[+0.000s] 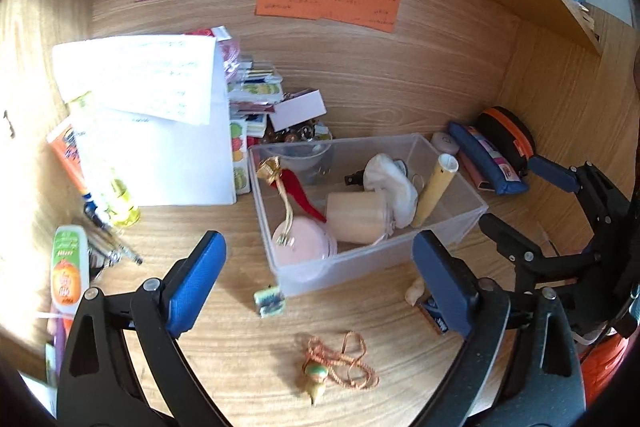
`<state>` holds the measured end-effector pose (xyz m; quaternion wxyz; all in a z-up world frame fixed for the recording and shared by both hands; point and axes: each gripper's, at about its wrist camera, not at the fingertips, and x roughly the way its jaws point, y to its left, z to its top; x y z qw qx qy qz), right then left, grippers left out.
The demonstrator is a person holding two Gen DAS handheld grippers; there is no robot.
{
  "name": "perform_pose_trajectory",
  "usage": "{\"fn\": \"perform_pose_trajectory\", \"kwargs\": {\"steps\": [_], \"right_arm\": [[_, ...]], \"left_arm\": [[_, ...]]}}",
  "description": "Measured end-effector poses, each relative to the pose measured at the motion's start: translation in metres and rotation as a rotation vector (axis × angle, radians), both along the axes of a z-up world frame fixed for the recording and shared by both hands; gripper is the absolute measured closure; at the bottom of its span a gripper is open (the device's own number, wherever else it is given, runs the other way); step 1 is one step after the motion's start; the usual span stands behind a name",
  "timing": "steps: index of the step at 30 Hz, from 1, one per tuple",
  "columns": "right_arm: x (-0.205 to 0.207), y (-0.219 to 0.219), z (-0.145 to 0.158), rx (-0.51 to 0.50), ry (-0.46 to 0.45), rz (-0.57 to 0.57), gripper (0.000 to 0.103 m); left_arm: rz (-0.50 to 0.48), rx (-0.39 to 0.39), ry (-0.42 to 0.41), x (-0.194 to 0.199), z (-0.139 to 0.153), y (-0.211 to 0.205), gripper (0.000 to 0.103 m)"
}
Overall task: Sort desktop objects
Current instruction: 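Move both open tools back toward the spinning top and blue staple box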
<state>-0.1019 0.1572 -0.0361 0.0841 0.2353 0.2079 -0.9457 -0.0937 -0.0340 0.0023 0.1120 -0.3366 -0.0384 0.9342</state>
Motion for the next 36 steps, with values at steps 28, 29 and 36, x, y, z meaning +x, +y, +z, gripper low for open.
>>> {"fn": "perform_pose_trajectory", "kwargs": {"steps": [28,29,36], "right_arm": [[0.036,0.026,-0.092,-0.122,-0.29,0.041,0.02],[0.035,0.024,-0.094,-0.114,-0.296,0.04,0.022],[0.031,0.016,-0.103,-0.099,-0.34,0.073,0.031]], "left_arm": [[0.007,-0.12,-0.172,0.039,-0.103,0.009,0.007],[0.004,-0.125,-0.172,0.038,-0.104,0.01,0.007],[-0.022,-0.164,-0.177,0.036,-0.11,0.018,0.007]]}}
